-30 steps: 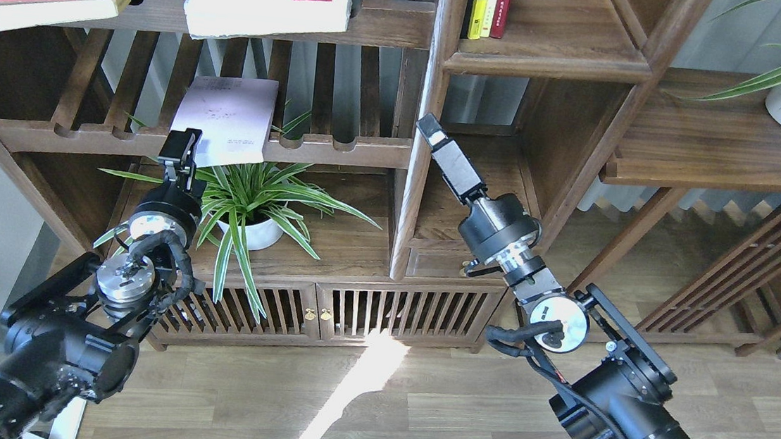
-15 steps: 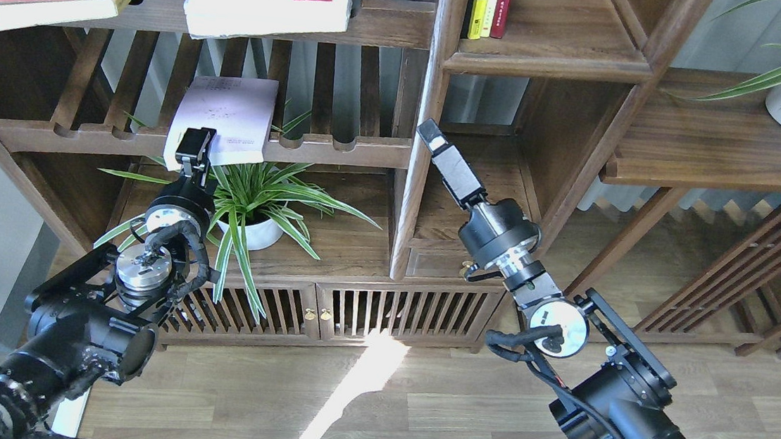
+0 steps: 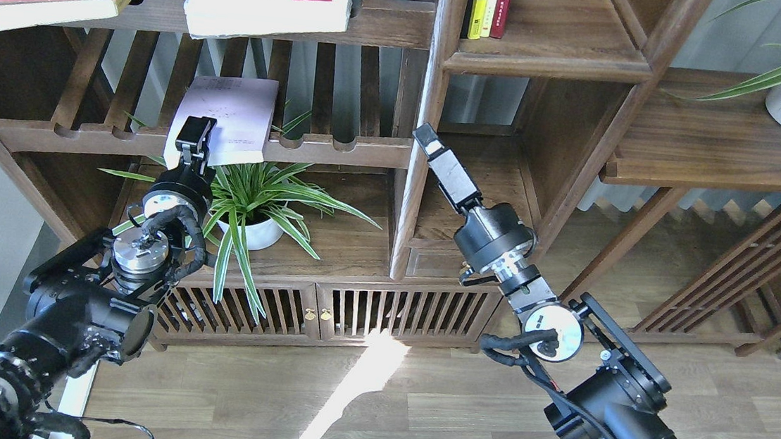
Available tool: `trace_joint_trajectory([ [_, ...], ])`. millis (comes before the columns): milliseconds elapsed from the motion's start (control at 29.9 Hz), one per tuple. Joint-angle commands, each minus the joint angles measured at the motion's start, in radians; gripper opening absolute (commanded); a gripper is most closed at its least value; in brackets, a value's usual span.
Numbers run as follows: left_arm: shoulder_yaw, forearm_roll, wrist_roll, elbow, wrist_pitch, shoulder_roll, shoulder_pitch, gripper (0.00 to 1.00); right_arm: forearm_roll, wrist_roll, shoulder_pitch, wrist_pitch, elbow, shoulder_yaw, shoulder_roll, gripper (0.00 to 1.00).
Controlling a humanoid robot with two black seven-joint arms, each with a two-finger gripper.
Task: Organize books on shelf
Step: 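Grasp the white book's edge with the left gripper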
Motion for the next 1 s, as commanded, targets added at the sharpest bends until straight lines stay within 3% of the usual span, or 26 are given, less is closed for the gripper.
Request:
trace_joint_trajectory([
  [0,-0.003,0.000,0.002,0.028,-0.001,0.000,-0.018,0.98,0.000,0.001,0.000,0.000,0.000,0.000,0.000,1.00],
  [334,-0.004,0.000,0.022,0.091,-0.001,0.000,-0.047,0.95,0.000,0.001,0.000,0.000,0.000,0.000,0.004,1.00],
  [969,0.003,0.000,0.017,0.106,-0.002,0.000,-0.054,0.54,0.000,0.001,-0.001,0.005,0.000,0.000,0.005,1.00],
])
